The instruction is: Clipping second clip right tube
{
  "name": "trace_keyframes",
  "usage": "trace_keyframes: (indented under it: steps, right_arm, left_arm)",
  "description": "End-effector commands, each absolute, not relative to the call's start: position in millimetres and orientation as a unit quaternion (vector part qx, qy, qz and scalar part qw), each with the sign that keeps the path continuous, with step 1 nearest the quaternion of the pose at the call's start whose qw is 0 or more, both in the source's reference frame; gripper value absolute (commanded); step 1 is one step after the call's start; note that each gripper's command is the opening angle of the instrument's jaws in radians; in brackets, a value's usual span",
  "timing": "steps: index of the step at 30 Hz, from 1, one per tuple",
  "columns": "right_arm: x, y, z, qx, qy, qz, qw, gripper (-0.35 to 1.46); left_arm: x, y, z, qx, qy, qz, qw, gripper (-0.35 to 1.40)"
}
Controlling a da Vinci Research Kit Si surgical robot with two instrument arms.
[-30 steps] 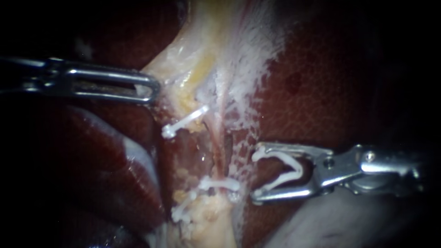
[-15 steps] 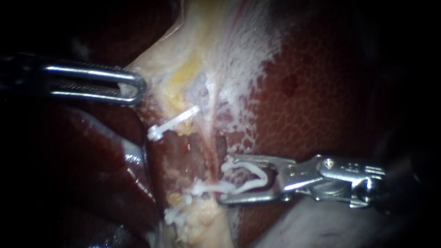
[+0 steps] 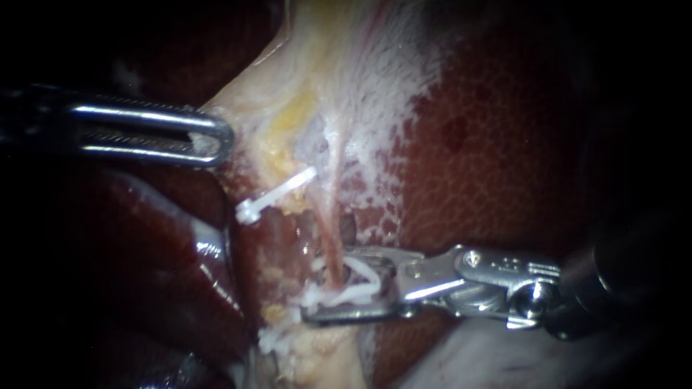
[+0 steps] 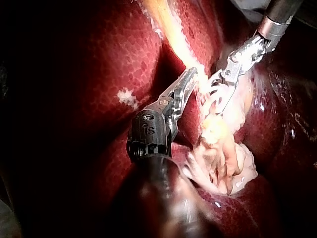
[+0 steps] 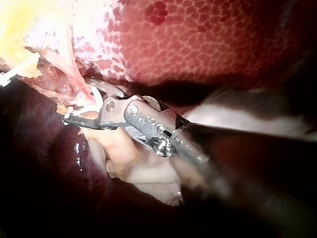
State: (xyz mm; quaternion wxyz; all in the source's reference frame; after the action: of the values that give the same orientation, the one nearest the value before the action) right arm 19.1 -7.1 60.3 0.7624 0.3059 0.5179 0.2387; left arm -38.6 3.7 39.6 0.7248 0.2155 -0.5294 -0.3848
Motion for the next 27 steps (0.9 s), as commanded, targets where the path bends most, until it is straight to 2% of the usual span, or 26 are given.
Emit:
trace_keyframes:
  steps: [1,5,8,10,11,13,15,18,27]
  right_arm:
    - [19.1,-7.1,60.3,0.306,0.518,0.238,0.762,0.55]
    - [19.0,-7.2,60.2,0.309,0.517,0.239,0.762,0.51]
    - [18.7,-7.2,60.2,0.311,0.516,0.240,0.761,0.38]
    - [18.4,-7.2,60.3,0.313,0.516,0.242,0.760,0.25]
    - [18.2,-7.2,60.3,0.313,0.516,0.241,0.760,0.11]
    - [17.9,-7.1,60.4,0.314,0.516,0.241,0.760,-0.07]
    - [17.6,-7.0,60.6,0.314,0.516,0.240,0.760,-0.15]
    - [17.3,-6.9,60.8,0.314,0.516,0.240,0.760,-0.20]
    - [17.3,-7.0,60.9,0.314,0.516,0.239,0.760,-0.22]
  left_arm:
    - [-38.7,3.7,39.7,0.215,-0.529,-0.385,0.725,-0.35]
    - [-38.7,3.6,39.7,0.215,-0.529,-0.385,0.725,-0.35]
    - [-38.7,3.6,39.7,0.215,-0.529,-0.385,0.725,-0.35]
    - [-38.7,3.6,39.7,0.215,-0.529,-0.385,0.725,-0.35]
    - [-38.7,3.6,39.7,0.215,-0.529,-0.385,0.725,-0.35]
    - [-38.7,3.6,39.8,0.215,-0.529,-0.385,0.725,-0.35]
    - [-38.7,3.6,39.8,0.215,-0.529,-0.385,0.725,-0.35]
    - [-38.7,3.6,39.8,0.215,-0.529,-0.385,0.725,-0.35]
    - [-38.7,3.6,39.8,0.215,-0.529,-0.385,0.725,-0.35]
